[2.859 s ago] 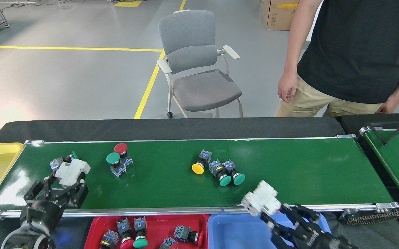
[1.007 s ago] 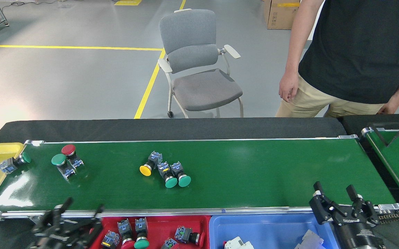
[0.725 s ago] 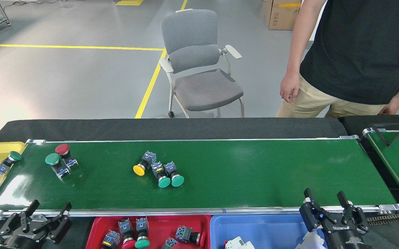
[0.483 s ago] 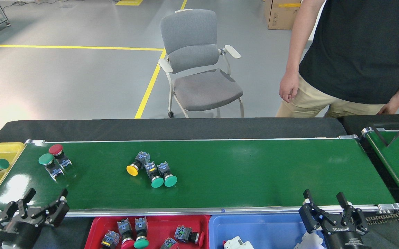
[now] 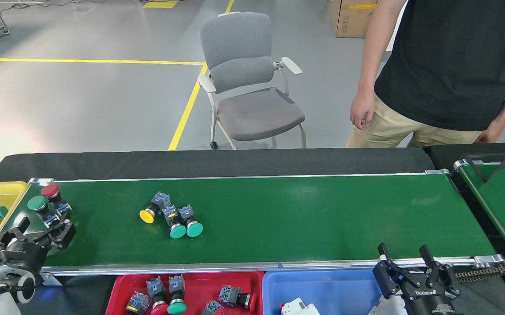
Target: Pick switch part from conveyor to tray
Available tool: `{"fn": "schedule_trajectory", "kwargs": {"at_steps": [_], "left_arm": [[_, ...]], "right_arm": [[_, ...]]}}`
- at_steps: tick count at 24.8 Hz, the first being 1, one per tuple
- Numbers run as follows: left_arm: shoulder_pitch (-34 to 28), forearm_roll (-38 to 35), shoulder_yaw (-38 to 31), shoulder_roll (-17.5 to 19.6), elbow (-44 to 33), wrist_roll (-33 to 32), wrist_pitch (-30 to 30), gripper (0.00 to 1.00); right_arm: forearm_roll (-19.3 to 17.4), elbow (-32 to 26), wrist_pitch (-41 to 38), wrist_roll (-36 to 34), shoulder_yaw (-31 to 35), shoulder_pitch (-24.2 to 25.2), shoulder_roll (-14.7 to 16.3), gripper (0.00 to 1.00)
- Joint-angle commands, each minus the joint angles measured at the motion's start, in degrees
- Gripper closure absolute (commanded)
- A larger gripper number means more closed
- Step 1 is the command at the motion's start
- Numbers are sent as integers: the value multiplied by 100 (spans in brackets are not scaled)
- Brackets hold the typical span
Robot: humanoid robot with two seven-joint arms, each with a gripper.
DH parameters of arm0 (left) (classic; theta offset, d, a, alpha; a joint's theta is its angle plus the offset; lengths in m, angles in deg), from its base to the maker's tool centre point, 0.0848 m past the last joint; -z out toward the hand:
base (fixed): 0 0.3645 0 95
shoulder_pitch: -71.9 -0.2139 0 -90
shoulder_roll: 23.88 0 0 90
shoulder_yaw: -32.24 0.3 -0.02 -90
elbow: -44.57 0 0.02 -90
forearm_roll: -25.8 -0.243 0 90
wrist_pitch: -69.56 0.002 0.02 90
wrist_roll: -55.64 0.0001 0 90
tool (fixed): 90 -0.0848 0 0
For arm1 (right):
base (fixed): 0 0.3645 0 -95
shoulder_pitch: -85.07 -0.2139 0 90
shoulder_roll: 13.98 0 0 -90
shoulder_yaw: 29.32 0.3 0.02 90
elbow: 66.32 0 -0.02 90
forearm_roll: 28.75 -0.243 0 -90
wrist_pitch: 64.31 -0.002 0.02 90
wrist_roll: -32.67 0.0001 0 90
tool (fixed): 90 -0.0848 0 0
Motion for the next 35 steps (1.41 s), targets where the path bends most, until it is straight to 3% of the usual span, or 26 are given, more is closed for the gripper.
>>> {"fn": "schedule_trajectory", "kwargs": {"at_steps": [1,3,6,10,13,17,20,22,27,31,35], "left_arm": [[575,-3,421,89,756,426,538,3],[997,33,720,63,1494,610,688,8],[1041,41,738,28,1539,619,732,21],[1059,76,720,19,1547,593,661,60],[1059,384,747,-7,1539,601,415,82],[988,648,755,81,1521,636,-297,91],[751,692,755,81,1205,645,-516,93],[435,797,738,98,660,645,-745,93],[-1007,1448,729,459,-1652,461,-1299,93],[-2649,2063,430,687,-3945,74,-1659,91],[-4399,2063,35,590,-5958,-137,-2257,87]], "right_arm": [[-6,-78,-31,-90,-69,-33,33,1],[-6,-78,-40,-98,-121,-33,33,1],[-6,-78,-40,-90,-139,-51,33,1],[-6,-78,-40,-90,-262,-51,33,1],[-6,-78,-40,-90,-288,-59,24,1],[-6,-78,-40,-90,-288,-59,33,1],[-6,-78,-40,-90,-288,-42,24,1],[-6,-78,-40,-90,-288,-16,24,1],[-24,-34,-40,-90,-279,-16,59,1],[-59,-25,-31,-90,-279,-16,147,1],[-59,-25,-40,-90,-279,-24,156,1]]}}
